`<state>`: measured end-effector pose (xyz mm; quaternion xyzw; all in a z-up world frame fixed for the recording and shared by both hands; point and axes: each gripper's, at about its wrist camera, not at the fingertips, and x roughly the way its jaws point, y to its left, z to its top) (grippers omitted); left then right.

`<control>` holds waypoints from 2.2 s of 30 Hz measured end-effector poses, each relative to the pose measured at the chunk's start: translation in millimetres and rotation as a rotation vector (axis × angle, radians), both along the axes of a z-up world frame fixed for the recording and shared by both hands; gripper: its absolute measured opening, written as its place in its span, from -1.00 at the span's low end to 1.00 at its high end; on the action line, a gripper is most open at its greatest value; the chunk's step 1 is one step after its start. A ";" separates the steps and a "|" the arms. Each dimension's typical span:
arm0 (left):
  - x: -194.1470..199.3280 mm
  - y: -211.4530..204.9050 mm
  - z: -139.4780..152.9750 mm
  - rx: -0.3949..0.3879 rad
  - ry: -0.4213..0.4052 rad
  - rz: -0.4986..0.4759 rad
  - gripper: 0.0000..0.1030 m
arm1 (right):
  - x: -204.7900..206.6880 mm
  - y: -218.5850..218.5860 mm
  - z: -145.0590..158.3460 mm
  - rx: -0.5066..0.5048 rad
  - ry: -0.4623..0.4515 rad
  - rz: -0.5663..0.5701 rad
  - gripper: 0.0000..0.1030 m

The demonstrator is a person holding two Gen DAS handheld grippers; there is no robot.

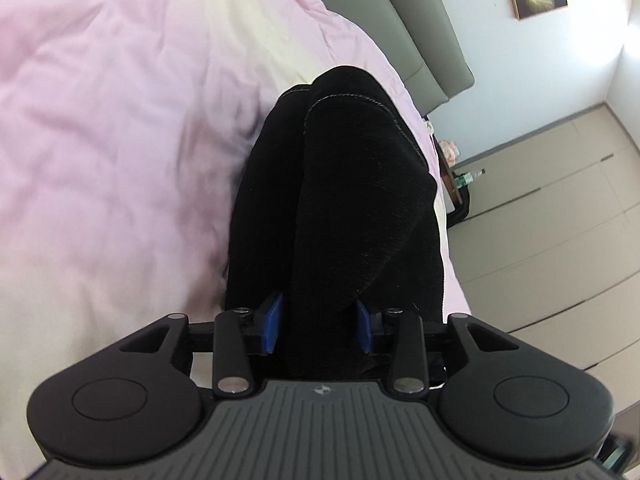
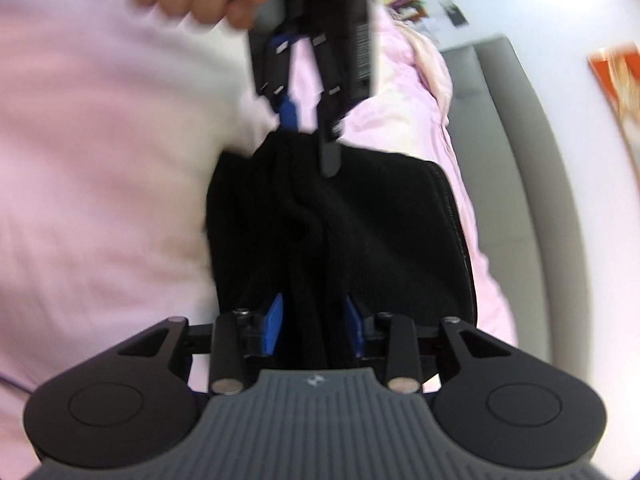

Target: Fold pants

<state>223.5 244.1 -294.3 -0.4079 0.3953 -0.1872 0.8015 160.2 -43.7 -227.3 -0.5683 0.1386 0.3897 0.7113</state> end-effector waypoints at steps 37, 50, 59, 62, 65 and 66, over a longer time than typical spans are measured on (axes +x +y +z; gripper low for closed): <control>-11.6 -8.8 -3.2 0.078 0.040 -0.050 0.05 | 198.4 28.3 31.6 0.720 0.557 -0.729 -0.14; -15.0 -22.8 6.8 0.148 0.071 -0.027 0.23 | 103.7 -81.3 -10.9 0.723 0.652 -0.945 -0.08; -14.1 -33.5 33.7 0.301 0.056 -0.017 0.29 | 88.9 -81.7 2.1 0.610 0.605 -0.894 -0.07; -15.9 -31.6 52.5 0.420 0.045 0.024 0.31 | 85.6 -84.4 6.2 0.615 0.600 -0.897 -0.07; -18.5 -30.0 70.5 0.555 0.039 0.074 0.56 | 80.7 -89.1 12.5 0.659 0.608 -0.890 -0.07; -20.8 -30.1 75.2 0.567 0.024 0.084 0.58 | 78.8 -90.5 15.5 0.682 0.608 -0.885 -0.07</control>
